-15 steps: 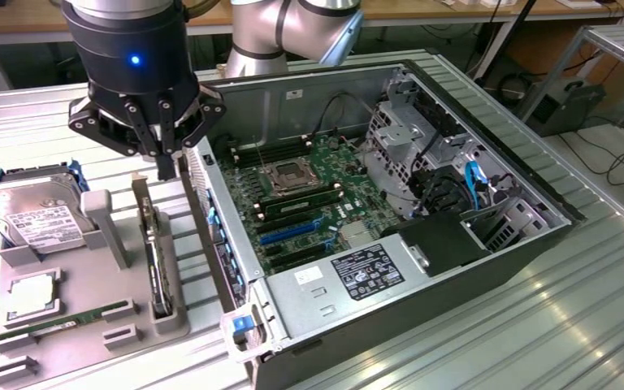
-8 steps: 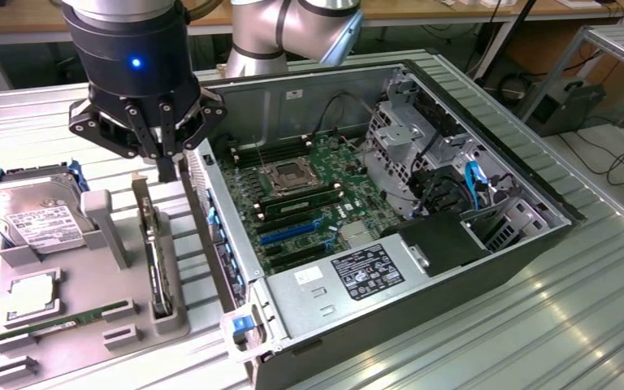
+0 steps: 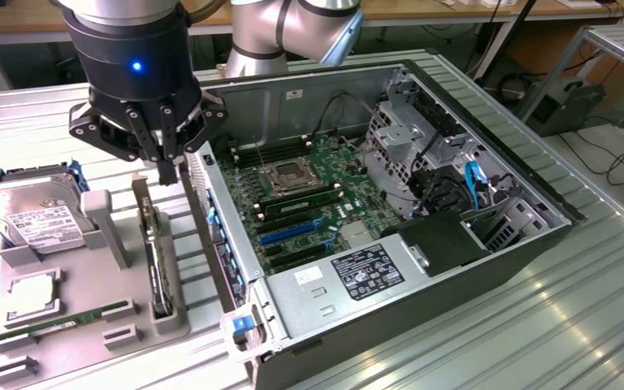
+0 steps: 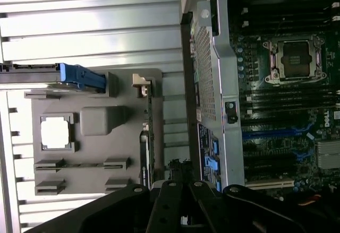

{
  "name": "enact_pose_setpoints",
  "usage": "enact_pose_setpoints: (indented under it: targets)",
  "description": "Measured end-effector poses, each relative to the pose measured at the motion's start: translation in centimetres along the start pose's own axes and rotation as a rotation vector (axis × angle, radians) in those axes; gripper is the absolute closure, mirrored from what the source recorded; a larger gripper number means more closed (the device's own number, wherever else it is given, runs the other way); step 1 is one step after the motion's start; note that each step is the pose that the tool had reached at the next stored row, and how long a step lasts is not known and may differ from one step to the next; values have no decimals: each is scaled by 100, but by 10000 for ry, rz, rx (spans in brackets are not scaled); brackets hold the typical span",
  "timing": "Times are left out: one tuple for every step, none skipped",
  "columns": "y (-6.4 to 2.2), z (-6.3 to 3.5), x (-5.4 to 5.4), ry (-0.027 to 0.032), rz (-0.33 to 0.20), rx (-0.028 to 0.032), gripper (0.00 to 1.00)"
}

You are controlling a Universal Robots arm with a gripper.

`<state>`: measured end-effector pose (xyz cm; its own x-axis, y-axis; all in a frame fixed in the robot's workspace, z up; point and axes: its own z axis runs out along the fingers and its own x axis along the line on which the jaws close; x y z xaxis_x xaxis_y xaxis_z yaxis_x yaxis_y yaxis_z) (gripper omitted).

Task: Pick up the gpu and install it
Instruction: 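Reach for the gpu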

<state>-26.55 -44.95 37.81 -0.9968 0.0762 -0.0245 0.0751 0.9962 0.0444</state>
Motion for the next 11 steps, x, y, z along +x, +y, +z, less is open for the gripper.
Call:
enact_pose_setpoints:
  targets:
    - [-4,0,0,0,0,1,89]
    - [-11,0,0,0,0,0,89]
    - [-16,0,0,0,0,0,89]
    - [-20,1,-1,-1,0,0,89]
    - [-24,1,-1,0,0,0,89]
    - [-27,1,-1,0,0,0,89]
    - [-31,1,-1,0,0,0,89]
    - [-35,1,-1,0,0,0,89]
    - [-40,2,-1,0,0,0,89]
    - [-44,1,-1,1,0,1,89]
    - [-49,2,-2,0,0,0,89]
